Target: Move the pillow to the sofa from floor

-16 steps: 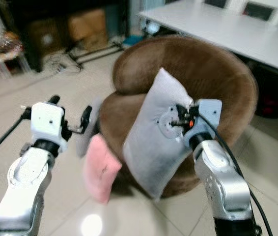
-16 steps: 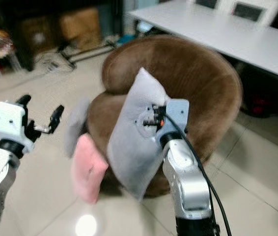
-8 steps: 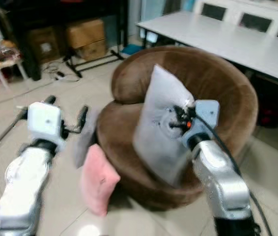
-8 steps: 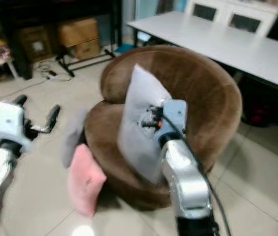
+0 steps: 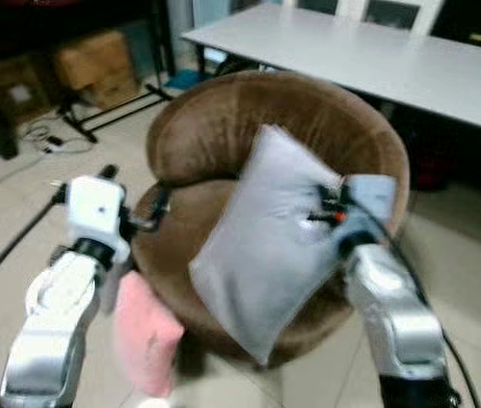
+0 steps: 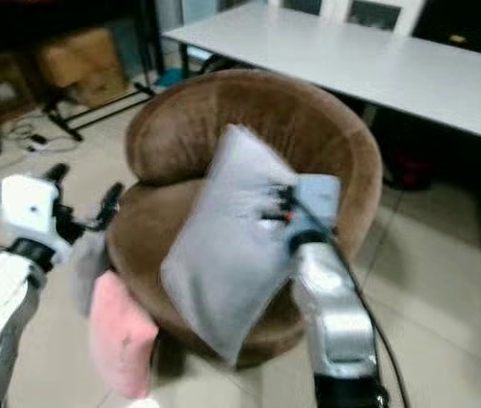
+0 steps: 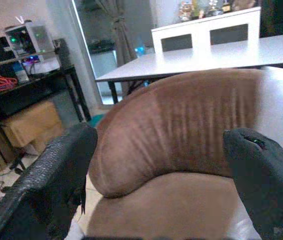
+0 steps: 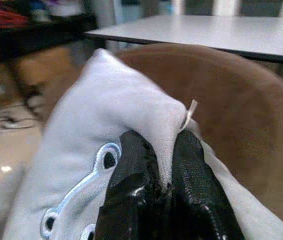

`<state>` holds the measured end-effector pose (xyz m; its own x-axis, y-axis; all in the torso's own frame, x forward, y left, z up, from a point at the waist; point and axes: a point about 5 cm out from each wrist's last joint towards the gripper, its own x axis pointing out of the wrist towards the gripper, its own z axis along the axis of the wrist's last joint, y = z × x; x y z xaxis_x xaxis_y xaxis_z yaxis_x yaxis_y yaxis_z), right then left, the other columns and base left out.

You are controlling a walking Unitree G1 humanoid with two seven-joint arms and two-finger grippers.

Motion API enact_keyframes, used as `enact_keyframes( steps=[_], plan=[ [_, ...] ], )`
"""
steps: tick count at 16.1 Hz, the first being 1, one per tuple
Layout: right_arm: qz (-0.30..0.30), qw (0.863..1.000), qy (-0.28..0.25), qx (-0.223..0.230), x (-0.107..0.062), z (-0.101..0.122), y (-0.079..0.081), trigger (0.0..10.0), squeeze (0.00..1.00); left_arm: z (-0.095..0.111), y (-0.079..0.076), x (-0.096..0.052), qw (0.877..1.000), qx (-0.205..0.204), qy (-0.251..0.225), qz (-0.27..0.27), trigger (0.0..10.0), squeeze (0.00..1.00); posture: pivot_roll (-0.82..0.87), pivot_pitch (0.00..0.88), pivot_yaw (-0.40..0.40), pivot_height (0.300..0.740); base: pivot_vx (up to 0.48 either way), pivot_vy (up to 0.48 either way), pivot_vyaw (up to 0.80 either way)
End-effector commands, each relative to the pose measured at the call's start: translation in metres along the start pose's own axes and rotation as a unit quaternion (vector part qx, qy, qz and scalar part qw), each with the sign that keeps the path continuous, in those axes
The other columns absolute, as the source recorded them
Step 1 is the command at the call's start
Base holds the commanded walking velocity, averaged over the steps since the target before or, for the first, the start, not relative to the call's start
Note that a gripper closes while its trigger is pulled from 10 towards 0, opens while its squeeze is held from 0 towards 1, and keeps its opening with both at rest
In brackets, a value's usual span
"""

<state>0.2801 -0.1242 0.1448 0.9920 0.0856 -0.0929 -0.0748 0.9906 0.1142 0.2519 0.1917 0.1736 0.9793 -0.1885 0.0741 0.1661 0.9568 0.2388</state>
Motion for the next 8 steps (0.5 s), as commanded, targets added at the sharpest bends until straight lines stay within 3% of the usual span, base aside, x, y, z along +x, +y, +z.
enact_keyframes(
  steps=[1,8],
  plan=[
    [0.028,0.999,-0.041,0.007,0.0010,0.0175,0.0141,10.0,0.00,0.0001,0.0072,-0.0028,1.000,0.009,0.002,0.011,10.0,0.00,0.04,0.000,-0.010,0.740,0.300,0.000,0.00],
    [0.031,0.999,-0.042,0.005,0.0011,0.0174,0.0141,10.0,0.00,0.0000,0.0052,-0.0032,1.000,0.010,0.001,0.003,10.0,0.00,0.05,0.000,-0.012,0.740,0.302,0.000,0.00]
  ],
)
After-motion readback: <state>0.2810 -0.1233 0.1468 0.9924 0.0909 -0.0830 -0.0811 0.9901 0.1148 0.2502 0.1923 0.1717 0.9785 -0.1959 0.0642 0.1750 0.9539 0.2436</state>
